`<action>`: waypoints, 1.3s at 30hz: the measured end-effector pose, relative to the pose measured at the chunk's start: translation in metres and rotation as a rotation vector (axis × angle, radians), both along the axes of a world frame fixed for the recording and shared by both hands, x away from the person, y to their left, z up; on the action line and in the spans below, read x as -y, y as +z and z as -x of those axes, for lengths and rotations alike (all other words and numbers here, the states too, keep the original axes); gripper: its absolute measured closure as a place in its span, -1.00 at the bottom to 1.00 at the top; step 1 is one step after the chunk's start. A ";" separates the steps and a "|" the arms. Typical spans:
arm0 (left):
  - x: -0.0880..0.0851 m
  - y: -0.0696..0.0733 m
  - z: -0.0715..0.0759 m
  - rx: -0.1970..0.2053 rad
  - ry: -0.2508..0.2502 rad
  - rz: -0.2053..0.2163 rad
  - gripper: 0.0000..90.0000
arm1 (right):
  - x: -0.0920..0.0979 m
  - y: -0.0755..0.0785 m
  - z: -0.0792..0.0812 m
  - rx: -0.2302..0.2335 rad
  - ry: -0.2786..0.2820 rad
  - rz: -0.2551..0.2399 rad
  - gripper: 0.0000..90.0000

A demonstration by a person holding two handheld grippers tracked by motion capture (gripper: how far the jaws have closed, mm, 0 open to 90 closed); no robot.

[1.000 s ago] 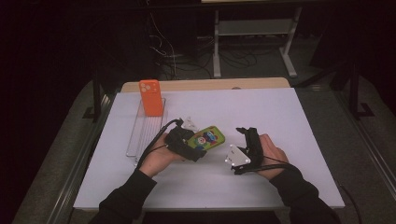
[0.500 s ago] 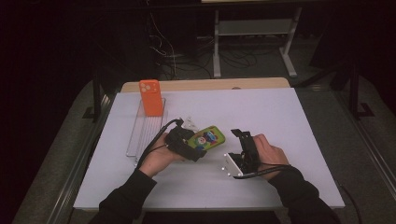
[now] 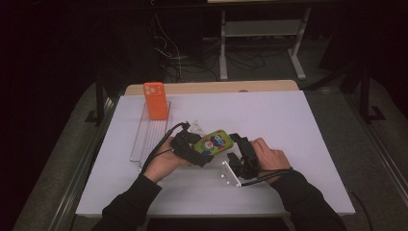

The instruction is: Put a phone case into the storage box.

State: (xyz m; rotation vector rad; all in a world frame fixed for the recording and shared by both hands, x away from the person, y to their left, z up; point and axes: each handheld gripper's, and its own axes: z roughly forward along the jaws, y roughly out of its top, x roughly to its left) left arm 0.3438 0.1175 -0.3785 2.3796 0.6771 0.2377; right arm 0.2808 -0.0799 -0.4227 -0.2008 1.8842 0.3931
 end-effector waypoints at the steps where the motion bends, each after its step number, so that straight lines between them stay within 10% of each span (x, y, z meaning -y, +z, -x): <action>1: 0.000 0.000 0.000 -0.001 0.000 0.000 -0.66 | -0.002 -0.001 0.001 0.013 -0.002 -0.024 -0.47; 21: 0.001 0.001 0.000 0.006 -0.011 0.002 -0.66 | -0.024 -0.013 -0.002 0.117 0.075 0.028 0.42; 39: 0.000 0.001 0.002 0.022 -0.044 0.021 -0.69 | -0.024 -0.015 0.003 0.126 0.083 0.057 0.68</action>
